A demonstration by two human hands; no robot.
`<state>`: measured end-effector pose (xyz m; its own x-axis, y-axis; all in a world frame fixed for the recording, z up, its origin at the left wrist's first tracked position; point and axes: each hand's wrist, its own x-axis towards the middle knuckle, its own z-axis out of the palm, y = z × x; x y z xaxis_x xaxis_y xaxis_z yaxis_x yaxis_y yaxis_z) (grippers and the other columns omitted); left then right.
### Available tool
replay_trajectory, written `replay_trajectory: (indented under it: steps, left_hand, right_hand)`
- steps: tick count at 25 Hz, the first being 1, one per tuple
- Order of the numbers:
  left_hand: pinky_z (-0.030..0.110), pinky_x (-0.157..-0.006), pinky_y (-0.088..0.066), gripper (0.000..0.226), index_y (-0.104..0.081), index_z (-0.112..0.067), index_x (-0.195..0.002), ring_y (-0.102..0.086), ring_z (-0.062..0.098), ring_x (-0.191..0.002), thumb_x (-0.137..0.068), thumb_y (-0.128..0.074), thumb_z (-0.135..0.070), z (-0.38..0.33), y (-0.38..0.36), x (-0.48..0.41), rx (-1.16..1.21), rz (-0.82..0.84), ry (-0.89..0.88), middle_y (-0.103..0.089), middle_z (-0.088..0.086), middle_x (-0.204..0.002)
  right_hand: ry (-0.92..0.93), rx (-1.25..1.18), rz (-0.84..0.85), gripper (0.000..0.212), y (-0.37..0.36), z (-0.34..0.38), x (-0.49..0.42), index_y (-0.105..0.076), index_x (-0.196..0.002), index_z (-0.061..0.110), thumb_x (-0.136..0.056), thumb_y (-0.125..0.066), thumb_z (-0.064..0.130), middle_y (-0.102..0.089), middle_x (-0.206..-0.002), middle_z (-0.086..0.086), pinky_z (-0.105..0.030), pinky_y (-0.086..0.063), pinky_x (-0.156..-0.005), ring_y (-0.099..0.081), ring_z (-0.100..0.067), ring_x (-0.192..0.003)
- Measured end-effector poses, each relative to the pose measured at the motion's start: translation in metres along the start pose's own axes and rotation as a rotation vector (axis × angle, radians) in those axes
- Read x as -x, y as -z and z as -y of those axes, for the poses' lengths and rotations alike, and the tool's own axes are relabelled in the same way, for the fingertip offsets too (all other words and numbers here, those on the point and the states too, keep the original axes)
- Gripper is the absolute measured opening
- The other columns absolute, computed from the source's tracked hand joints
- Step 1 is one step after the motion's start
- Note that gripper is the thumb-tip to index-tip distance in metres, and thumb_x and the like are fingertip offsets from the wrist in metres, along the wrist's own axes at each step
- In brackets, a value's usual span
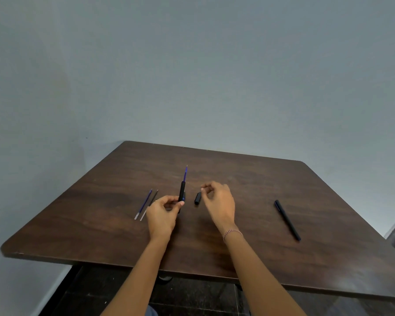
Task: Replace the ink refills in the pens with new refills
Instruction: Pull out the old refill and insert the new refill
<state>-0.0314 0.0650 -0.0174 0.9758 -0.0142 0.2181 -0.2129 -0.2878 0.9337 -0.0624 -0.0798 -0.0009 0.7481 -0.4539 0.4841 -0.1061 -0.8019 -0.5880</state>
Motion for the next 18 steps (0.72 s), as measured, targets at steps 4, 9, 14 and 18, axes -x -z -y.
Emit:
replay_trajectory:
  steps: [4, 9, 14, 18]
  left_hand:
    - [0.006, -0.055, -0.038, 0.023, -0.07, -0.016, -0.097, -0.055, -0.009, -0.069, -0.074, -0.077, -0.014, 0.001, 0.001, -0.001, 0.02, -0.007, 0.018, -0.059, -0.02, -0.073]
    - [0.006, -0.055, -0.039, 0.021, -0.071, -0.017, -0.094, -0.058, -0.007, -0.069, -0.075, -0.077, -0.012, 0.003, 0.0, -0.002, 0.036, -0.013, 0.021, -0.06, -0.019, -0.071]
    - [0.007, -0.056, -0.041, 0.022, -0.07, -0.016, -0.097, -0.059, -0.005, -0.071, -0.076, -0.075, -0.01, 0.007, -0.001, -0.002, 0.048, -0.014, 0.019, -0.061, -0.019, -0.074]
    - [0.004, -0.052, -0.042, 0.019, -0.071, -0.018, -0.094, -0.059, -0.007, -0.069, -0.076, -0.076, -0.012, 0.008, -0.001, -0.001, 0.033, -0.003, -0.015, -0.061, -0.02, -0.073]
  right_hand:
    - [0.066, 0.13, 0.104, 0.009, -0.024, 0.032, -0.019, -0.069, -0.096, 0.025, -0.088, -0.064, 0.024, -0.067, -0.085, 0.007, -0.026, -0.047, -0.07, -0.054, -0.012, -0.098]
    - [0.038, 0.311, 0.226, 0.016, -0.046, 0.041, -0.031, -0.07, -0.1, 0.021, -0.09, -0.057, 0.02, -0.067, -0.091, -0.002, -0.036, -0.044, -0.082, -0.054, -0.025, -0.104]
    - [0.135, 0.495, 0.29, 0.008, -0.058, 0.041, -0.035, -0.066, -0.093, 0.019, -0.089, -0.06, 0.02, -0.07, -0.098, -0.006, -0.036, -0.041, -0.079, -0.053, -0.027, -0.104]
    - [0.126, 0.488, 0.3, 0.009, -0.057, 0.039, -0.036, -0.067, -0.091, 0.017, -0.089, -0.058, 0.019, -0.07, -0.098, -0.006, -0.037, -0.043, -0.08, -0.055, -0.028, -0.103]
